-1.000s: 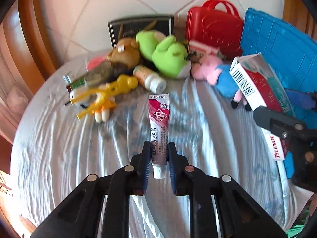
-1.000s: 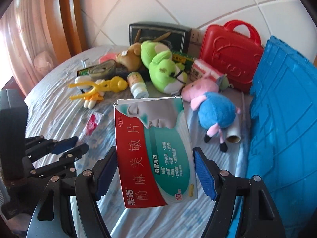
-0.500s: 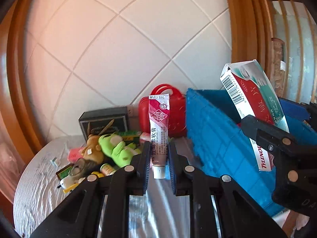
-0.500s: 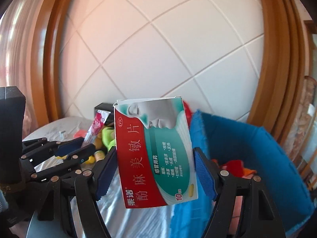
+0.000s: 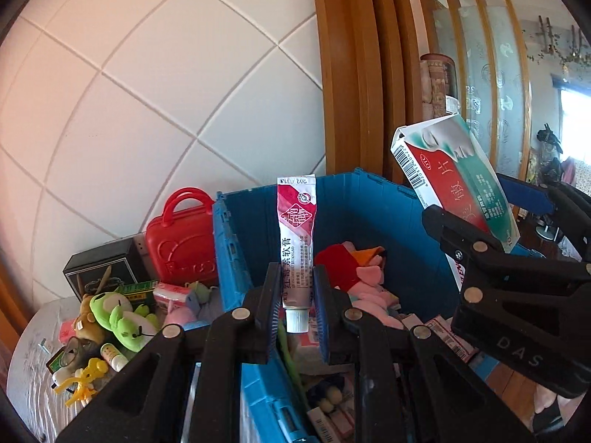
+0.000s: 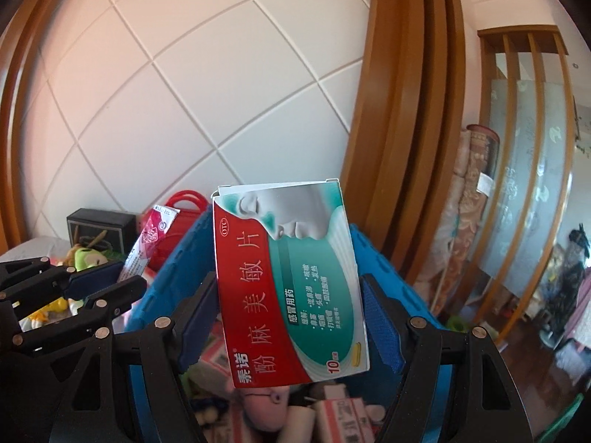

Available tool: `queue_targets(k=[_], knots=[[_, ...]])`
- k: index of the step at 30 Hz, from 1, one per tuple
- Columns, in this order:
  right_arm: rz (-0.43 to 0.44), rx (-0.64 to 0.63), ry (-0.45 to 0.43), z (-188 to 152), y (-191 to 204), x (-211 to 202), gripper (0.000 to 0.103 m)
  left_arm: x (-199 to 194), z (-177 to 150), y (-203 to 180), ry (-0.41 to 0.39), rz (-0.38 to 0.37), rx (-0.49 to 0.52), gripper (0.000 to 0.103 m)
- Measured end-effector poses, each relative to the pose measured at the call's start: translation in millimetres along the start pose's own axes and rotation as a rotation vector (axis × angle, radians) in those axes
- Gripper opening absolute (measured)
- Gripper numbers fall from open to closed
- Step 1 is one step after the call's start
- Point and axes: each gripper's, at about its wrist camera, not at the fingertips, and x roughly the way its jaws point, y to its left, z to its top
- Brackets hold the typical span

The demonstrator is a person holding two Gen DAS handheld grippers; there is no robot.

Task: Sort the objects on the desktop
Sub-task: 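Carry the tube and box over the blue bin and open both grippers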

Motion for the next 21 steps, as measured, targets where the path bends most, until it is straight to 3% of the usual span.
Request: queue_targets(k=[5,13,14,15,16,17,18,20,21], knots=[[-0.034,-0.011,0.034,-8.2,-25.8,21.6,0.074,20.1,-3.3,-28.1,0.037,-0.004,0.003,0.017],[-0.07,-0.009,0.065,-24.5,-54.3,38.8,0.075,40.0,-4.8,-36.4,0.082,0.014,0.001,0.017],[-0.07,-0.008,0.075,-26.1,-56.7,41.2,0.075,41.8,-5.1,-36.9,0.092,0.014,-0.001,0.02],[-0.07,-0.007,0.082,-28.3,-58.9,42.9,0.078,43.3,-5.6,-37.2,0.102,0.014,-0.004,0.031],[-0.072,-0.004,0.087,-29.9,-60.7,44.0,0.094,44.2,-6.5,-37.3,0.109,0.014,-0.006,0.04],[-0.074,-0.004,0.091,-31.7,-60.6,43.6,0.103,44.4,-7.8,-37.2,0.111,0.029,-0.005,0.055],[-0.083,-0.006,0.091,-33.5,-63.0,44.2,0.103,43.8,-8.8,-37.7,0.109,0.046,-0.001,0.067],[-0.091,-0.008,0.1,-35.2,-65.7,43.9,0.103,39.8,-11.2,-36.8,0.095,0.055,0.001,0.078],[-0.087,-0.007,0.103,-35.6,-66.0,43.9,0.103,37.3,-11.8,-35.6,0.089,0.057,0.0,0.079]])
